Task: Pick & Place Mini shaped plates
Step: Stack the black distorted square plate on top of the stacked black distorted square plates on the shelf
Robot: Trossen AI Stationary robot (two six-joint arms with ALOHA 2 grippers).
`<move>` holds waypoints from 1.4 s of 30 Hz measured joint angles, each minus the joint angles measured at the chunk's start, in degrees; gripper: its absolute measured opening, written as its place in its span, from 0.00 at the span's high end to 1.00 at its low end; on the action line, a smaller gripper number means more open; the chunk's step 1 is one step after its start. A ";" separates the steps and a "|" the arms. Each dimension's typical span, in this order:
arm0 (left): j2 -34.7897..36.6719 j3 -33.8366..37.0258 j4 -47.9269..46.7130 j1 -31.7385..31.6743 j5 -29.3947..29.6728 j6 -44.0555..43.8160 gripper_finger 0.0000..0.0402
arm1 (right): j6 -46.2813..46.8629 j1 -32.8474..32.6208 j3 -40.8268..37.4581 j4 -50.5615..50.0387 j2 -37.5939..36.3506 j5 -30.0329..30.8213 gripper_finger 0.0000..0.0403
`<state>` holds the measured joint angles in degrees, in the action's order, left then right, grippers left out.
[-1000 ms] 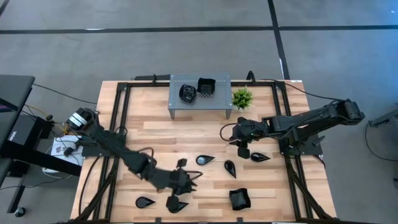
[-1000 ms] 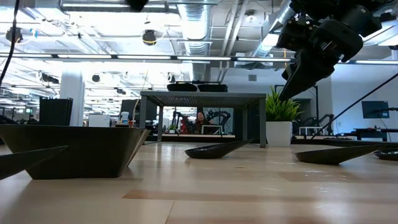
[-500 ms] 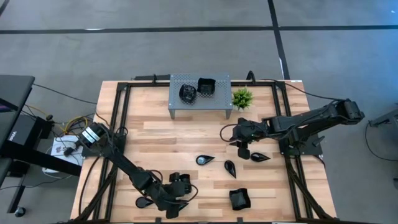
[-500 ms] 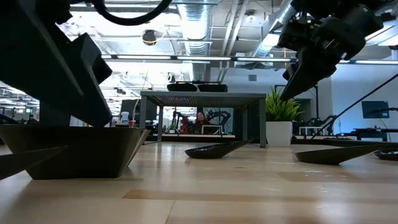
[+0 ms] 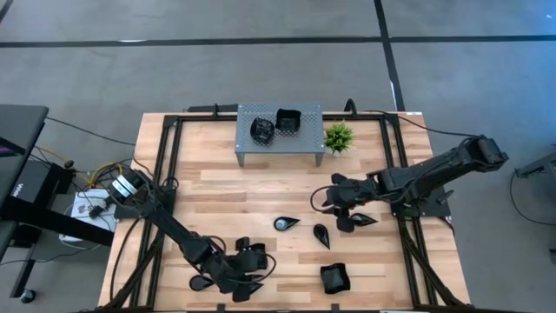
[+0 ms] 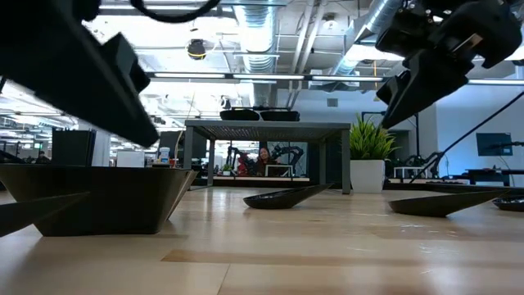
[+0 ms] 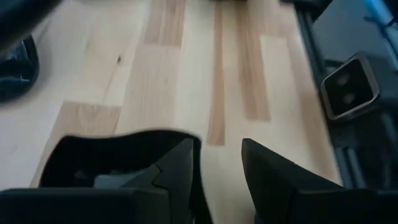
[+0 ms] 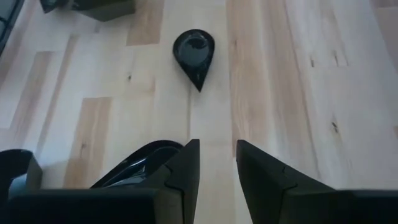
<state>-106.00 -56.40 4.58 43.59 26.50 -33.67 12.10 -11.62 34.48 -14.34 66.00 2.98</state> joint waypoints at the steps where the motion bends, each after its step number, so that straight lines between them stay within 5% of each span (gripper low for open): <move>1: -0.28 0.00 -0.47 0.00 -0.03 -0.01 0.66 | 0.00 -0.30 0.00 0.08 0.00 0.00 0.75; 27: -1.48 1.11 -3.71 0.02 -1.04 -4.13 0.66 | 0.00 -3.03 0.00 0.23 0.00 0.02 0.75; 32: -1.48 1.90 -3.70 0.02 -1.43 -4.22 0.75 | 0.00 -3.03 0.00 0.27 0.00 0.02 0.75; 37: -1.38 1.75 -3.44 -0.52 -1.07 -2.89 0.94 | -0.01 -3.03 0.00 0.29 0.00 0.02 0.75; 42: -1.22 -3.36 -3.36 -3.13 -1.49 11.36 0.98 | -0.01 -2.88 0.01 1.12 0.00 0.02 0.75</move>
<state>-107.22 -59.76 1.22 40.46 25.01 -22.31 12.08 -14.50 34.49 -13.22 66.00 3.01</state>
